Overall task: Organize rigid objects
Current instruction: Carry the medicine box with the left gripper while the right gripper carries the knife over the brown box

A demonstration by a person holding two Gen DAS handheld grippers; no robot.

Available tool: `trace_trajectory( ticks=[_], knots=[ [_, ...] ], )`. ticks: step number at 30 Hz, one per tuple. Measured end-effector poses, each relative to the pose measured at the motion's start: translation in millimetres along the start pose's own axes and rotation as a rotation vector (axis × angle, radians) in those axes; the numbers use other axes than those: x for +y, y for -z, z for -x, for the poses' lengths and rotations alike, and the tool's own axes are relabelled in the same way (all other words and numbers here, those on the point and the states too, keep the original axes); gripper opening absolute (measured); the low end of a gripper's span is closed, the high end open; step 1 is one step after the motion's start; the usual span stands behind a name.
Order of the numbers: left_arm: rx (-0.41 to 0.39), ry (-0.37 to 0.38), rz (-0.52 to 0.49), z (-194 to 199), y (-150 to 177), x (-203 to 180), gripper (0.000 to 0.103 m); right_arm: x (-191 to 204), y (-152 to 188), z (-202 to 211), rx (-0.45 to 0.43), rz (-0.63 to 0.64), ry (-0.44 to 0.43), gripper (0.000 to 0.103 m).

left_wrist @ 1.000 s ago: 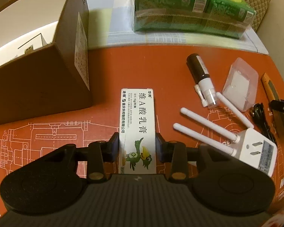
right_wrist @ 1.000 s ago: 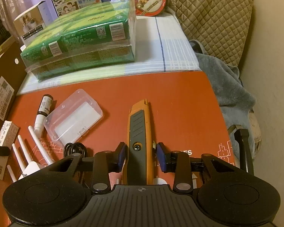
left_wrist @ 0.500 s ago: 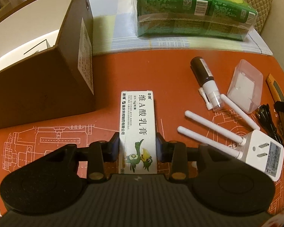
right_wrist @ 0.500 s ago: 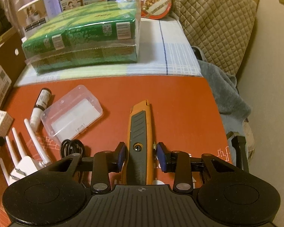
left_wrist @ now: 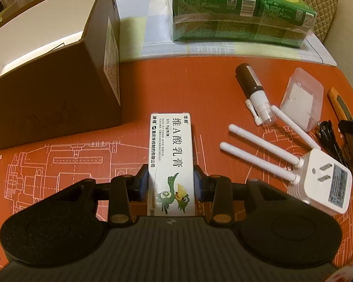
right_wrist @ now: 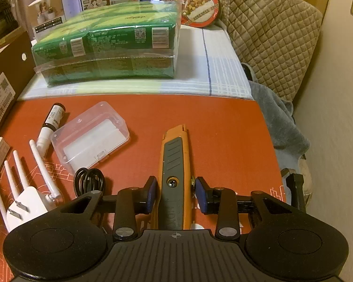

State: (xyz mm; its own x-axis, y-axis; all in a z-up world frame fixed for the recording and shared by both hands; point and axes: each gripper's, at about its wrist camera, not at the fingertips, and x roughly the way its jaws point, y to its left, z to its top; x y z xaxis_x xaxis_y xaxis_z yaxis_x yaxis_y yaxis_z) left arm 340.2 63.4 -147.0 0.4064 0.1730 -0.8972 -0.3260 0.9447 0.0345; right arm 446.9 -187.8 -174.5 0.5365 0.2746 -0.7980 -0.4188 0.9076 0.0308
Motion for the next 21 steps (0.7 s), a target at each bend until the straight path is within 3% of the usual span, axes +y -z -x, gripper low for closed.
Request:
trace_trajectory(
  ticks=[5, 13, 21],
  knots=[
    [-0.004, 0.001, 0.011, 4.5, 8.1, 3.1, 0.033, -1.6, 4.4, 5.4, 0.007, -0.009, -0.019, 0.032],
    [-0.032, 0.016, 0.033, 21.5, 20.7, 11.8, 0.033, -10.5, 15.9, 23.8, 0.039, -0.128, -0.078, 0.031],
    [-0.086, 0.048, 0.053, 56.6, 30.0, 26.8, 0.033, -9.6, 15.5, 66.9, -0.015, -0.198, -0.128, 0.031]
  ],
)
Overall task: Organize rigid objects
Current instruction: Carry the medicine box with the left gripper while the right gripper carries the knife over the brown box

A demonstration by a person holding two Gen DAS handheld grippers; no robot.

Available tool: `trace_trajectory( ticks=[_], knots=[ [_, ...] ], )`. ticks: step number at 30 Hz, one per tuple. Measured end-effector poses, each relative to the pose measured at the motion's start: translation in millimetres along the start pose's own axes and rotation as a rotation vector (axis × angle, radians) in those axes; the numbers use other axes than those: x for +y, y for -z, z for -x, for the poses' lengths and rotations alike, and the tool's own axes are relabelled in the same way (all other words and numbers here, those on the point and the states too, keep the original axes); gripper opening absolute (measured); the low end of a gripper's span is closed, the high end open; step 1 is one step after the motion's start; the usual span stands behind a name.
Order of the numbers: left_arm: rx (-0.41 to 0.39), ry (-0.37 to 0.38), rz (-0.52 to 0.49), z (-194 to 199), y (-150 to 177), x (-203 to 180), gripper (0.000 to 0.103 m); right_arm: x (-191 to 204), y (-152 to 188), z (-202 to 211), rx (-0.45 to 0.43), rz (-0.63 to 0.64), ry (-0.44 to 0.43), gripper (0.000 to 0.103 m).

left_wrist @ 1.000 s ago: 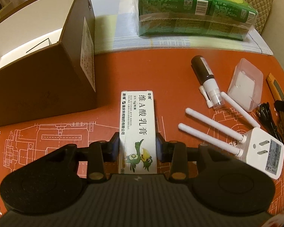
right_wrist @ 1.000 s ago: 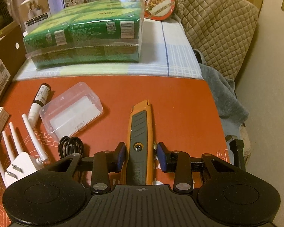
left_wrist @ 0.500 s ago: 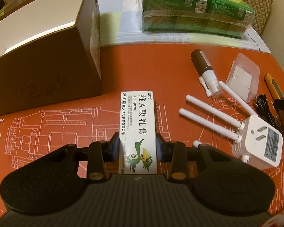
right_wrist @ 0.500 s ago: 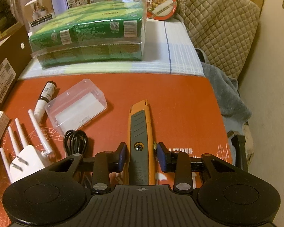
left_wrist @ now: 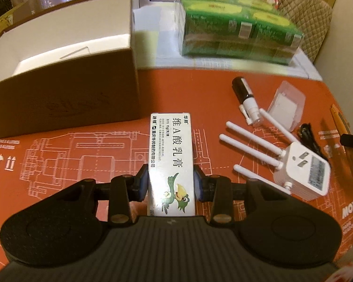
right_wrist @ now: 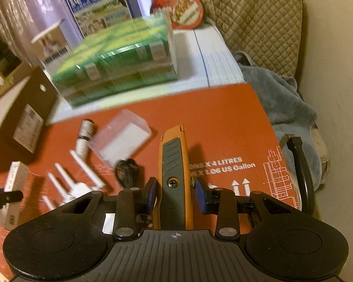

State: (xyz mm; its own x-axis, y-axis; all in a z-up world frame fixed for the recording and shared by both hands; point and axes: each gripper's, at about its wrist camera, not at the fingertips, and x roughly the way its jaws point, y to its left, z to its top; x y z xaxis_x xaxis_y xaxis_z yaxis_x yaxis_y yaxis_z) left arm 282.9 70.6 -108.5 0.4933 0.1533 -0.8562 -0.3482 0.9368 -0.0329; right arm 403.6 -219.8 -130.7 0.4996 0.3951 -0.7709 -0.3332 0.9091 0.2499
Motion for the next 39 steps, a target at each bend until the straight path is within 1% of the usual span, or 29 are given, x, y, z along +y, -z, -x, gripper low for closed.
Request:
trace_trajectory(
  ticks=[4, 10, 17, 22, 26, 30, 34, 39],
  knots=[
    [-0.037, 0.007, 0.017, 22.4, -1.0, 12.6, 0.033, 21.3, -5.1, 18.0, -0.021, -0.002, -0.065, 0.031],
    [-0.108, 0.010, 0.062, 59.9, -2.0, 39.0, 0.033, 76.4, -10.2, 30.9, -0.035, 0.072, -0.189, 0.031],
    [-0.181, -0.001, 0.118, 93.5, -5.3, 76.3, 0.033, 149.1, -17.3, 26.3, -0.027, 0.158, -0.327, 0.032],
    [-0.215, -0.016, 0.146, 105.7, -11.6, 105.4, 0.033, 197.7, -25.5, 12.4, -0.007, 0.193, -0.405, 0.032],
    [-0.245, -0.021, 0.150, 110.9, -21.6, 124.8, 0.033, 235.6, -33.2, 0.8, -0.012, 0.223, -0.443, 0.032],
    [-0.276, -0.015, 0.144, 112.3, -38.4, 143.6, 0.033, 266.6, -47.1, -11.4, -0.031, 0.237, -0.460, 0.032],
    [-0.299, -0.013, 0.135, 108.4, -59.6, 161.1, 0.033, 295.1, -63.5, -24.0, -0.054, 0.243, -0.448, 0.032],
    [-0.324, -0.021, 0.120, 99.2, -90.6, 184.4, 0.033, 321.4, -81.8, -41.0, -0.077, 0.243, -0.404, 0.032]
  ],
)
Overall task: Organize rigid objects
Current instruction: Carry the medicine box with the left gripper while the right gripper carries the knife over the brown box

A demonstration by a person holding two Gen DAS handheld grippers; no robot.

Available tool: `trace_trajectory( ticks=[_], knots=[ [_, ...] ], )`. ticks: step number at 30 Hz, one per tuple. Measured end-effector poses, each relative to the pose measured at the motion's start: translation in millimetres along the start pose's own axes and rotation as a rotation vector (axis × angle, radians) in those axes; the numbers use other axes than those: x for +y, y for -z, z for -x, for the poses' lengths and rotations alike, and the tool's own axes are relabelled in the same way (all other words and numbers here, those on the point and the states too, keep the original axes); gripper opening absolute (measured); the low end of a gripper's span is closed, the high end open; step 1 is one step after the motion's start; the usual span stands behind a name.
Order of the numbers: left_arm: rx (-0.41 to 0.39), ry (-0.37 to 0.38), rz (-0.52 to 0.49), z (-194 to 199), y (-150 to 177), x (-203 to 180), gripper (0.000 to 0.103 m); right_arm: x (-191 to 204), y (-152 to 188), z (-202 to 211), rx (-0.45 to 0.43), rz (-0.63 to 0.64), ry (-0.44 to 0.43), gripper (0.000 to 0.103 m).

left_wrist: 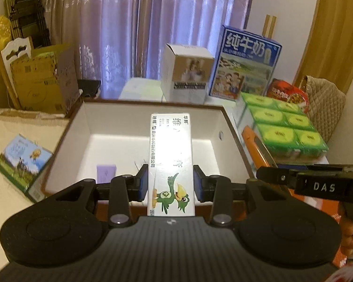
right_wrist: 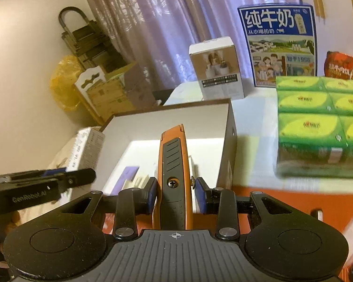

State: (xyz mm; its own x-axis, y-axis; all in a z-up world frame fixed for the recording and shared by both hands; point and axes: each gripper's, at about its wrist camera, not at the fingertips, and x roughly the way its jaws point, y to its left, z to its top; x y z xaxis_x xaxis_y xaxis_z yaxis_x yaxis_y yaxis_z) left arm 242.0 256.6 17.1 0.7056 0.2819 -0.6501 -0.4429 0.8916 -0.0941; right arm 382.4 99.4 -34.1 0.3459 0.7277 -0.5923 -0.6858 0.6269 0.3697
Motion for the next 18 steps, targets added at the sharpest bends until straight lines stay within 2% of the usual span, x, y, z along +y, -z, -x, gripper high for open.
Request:
trace_trajectory(
  ticks=[8, 18],
  knots=[
    [0.047, -0.009, 0.009, -50.8, -26.7, 26.6, 0.033, 10.8, -21.7, -49.1, 0.026, 0.024, 0.114, 0.032],
    [0.128, 0.004, -0.008, -100.7, -28.2, 37.7, 0.033, 11.2, -18.7, -103.4, 0.107, 0.075, 0.254, 0.032]
  ],
)
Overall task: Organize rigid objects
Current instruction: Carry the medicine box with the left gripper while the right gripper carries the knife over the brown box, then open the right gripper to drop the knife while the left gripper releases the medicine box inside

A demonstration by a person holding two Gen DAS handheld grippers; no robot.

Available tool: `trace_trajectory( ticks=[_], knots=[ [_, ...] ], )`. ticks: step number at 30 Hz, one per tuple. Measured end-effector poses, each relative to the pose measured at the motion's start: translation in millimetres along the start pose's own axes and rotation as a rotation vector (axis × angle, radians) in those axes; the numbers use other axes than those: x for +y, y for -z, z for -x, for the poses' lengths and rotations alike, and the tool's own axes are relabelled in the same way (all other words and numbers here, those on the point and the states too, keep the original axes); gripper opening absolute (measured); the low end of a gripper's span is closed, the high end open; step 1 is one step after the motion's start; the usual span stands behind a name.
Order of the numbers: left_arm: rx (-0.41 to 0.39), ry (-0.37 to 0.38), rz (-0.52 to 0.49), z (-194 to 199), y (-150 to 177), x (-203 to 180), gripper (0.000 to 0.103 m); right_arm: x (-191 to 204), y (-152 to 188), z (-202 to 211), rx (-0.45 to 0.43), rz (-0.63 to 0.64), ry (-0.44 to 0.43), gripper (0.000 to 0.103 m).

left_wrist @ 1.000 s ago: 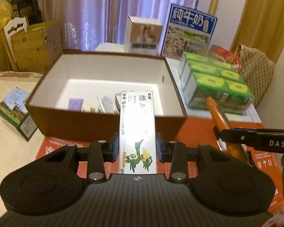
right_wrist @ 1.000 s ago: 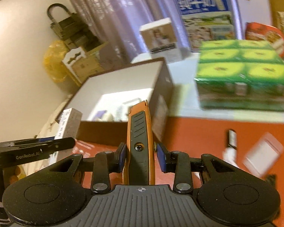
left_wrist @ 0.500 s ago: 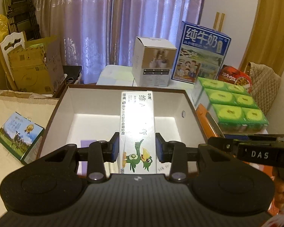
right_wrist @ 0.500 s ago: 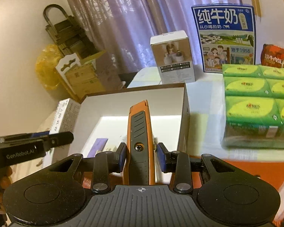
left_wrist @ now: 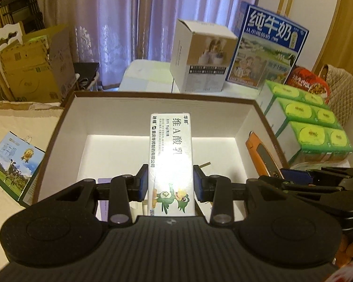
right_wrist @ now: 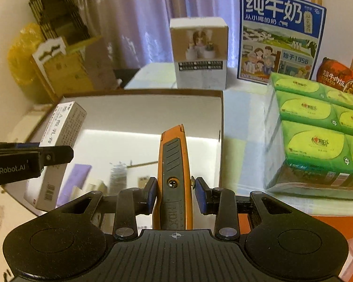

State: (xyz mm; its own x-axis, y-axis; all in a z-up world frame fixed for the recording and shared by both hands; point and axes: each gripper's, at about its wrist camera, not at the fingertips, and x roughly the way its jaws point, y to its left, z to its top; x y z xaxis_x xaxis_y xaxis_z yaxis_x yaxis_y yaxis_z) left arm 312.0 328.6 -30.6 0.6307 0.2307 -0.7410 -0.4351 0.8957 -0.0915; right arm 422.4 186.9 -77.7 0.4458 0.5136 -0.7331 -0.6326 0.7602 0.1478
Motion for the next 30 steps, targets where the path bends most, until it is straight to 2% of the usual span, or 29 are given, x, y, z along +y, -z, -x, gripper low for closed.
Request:
trace_trajectory(
  ticks=[12, 17, 30],
  knots=[
    [0.061, 0.034, -0.010, -29.4, 1.7, 7.1, 0.033, 8.6, 1.3, -27.2, 0.051, 0.053, 0.093, 0.032],
    [0.073, 0.042, -0.010, -36.0, 1.7, 7.6, 0.033, 9.6, -2.3, -30.6, 0.039, 0.066, 0.112, 0.032],
    [0.101, 0.044, -0.003, -47.0, 2.8, 10.0, 0.033, 4.0, -6.2, -23.5, 0.027, 0.050, 0.079, 0.032]
  ],
)
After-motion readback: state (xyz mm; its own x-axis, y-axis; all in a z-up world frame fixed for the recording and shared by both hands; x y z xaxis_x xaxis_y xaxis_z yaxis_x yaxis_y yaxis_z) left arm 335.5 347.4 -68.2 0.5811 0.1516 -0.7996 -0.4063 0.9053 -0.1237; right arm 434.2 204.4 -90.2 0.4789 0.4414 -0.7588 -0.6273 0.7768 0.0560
